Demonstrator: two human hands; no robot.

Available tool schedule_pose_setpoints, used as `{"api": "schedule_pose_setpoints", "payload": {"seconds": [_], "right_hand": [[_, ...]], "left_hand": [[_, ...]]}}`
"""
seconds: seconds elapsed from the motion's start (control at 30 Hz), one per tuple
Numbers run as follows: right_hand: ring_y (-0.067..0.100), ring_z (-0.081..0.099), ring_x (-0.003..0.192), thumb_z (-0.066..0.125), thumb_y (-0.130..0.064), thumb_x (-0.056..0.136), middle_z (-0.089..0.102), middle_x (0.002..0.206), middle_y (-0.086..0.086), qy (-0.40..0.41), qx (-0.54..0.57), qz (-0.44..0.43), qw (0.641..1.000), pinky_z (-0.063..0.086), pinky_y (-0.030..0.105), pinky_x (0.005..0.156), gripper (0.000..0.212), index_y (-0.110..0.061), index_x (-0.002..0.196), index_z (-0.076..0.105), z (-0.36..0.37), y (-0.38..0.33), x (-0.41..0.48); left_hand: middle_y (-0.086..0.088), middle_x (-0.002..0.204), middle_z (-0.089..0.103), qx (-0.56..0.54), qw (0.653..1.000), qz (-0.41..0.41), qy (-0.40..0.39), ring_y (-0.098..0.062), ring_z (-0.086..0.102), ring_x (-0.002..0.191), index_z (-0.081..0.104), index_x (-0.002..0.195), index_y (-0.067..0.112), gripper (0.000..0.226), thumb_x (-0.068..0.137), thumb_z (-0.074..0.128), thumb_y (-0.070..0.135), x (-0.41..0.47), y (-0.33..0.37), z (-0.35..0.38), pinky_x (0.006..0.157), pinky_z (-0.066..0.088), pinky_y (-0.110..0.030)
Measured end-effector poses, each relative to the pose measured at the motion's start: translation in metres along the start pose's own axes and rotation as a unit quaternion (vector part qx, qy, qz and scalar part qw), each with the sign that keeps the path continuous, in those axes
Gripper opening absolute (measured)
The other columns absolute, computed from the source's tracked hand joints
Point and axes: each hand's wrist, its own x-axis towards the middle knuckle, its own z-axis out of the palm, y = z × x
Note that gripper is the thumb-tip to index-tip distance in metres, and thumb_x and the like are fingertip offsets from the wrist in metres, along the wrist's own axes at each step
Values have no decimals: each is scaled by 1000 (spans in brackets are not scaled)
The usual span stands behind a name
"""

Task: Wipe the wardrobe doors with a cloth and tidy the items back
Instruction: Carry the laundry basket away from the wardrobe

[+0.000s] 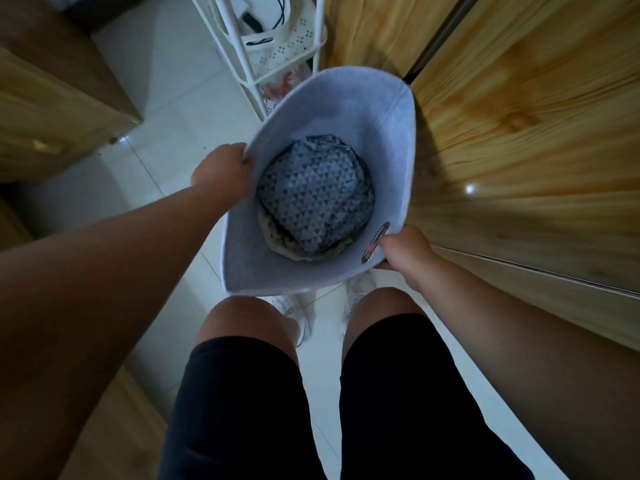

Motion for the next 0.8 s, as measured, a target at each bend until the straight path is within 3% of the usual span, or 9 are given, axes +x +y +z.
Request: {"api": "schedule_pose_setpoints", "payload": {"seconds": [0.1, 0.2, 0.27, 0.37, 0.5, 0.63, 0.73, 0.8], "right_hand": [[30, 71, 84, 57, -4, 94, 69, 96, 15, -6, -12, 0, 1000, 63, 38, 74, 22, 5, 110, 68, -19, -6, -23], [39, 73, 91, 59, -1, 89, 75, 98, 22, 23, -7, -5, 1000, 61, 53, 85, 15, 0, 90, 74, -45, -15, -60], [37, 74, 87, 63, 0, 83, 76, 90, 20, 13, -4, -3, 1000, 61, 57, 83, 14, -6, 82, 75, -63, -23, -98], [34, 75, 79, 64, 1, 79, 75, 77, 13, 15, -8, -13, 1000, 63, 56, 77, 13, -8, 77, 73, -93, -31, -161], [30, 74, 68, 58, 5, 78, 76, 71, 14, 18, 17, -33, 999, 64, 47, 68, 20, -5, 75, 75, -126, -37, -247], [28, 71, 57, 56, 9, 79, 75, 73, 22, 27, 68, -27, 997, 60, 42, 63, 18, 7, 77, 74, -149, -27, -308], [20, 71, 52, 60, 7, 78, 74, 62, 9, 48, 75, -28, 996, 58, 31, 51, 17, 1, 74, 75, -158, -12, -341], [21, 71, 53, 57, 1, 81, 73, 59, 3, 77, 84, -30, 993, 53, 26, 46, 22, -6, 72, 75, -156, 5, -364]], "left_hand": [[-20, 104, 70, -9, 1000, -6, -16, -41, 68, 99, 70, 105, 9, 30, 105, 49, 30, -21, -9, -25, 75, 45, -38], [-14, 96, 69, -27, 999, -18, -27, -36, 68, 97, 70, 97, 13, 27, 104, 53, 32, -65, -11, -59, 75, 44, -36], [-16, 98, 71, -46, 998, -24, -37, -35, 68, 97, 68, 91, 15, 22, 100, 56, 32, -99, -8, -84, 75, 42, -34], [-21, 115, 71, -49, 995, -31, -85, -37, 68, 103, 70, 106, 6, 22, 95, 64, 24, -148, 1, -127, 76, 43, -33], [-12, 111, 72, -59, 989, -32, -128, -28, 67, 99, 72, 112, 6, 39, 86, 69, 34, -216, 10, -189, 78, 46, -33], [-19, 104, 78, -112, 983, -24, -143, -29, 73, 97, 80, 101, 5, 28, 81, 74, 25, -259, 7, -230, 89, 60, -49], [-12, 94, 79, -166, 975, -36, -140, -28, 73, 91, 81, 101, 6, 47, 63, 69, 31, -276, -1, -243, 88, 60, -49], [-10, 90, 75, -216, 961, -57, -162, -27, 70, 81, 79, 99, 7, 47, 60, 69, 31, -284, -2, -245, 83, 57, -42]]}}
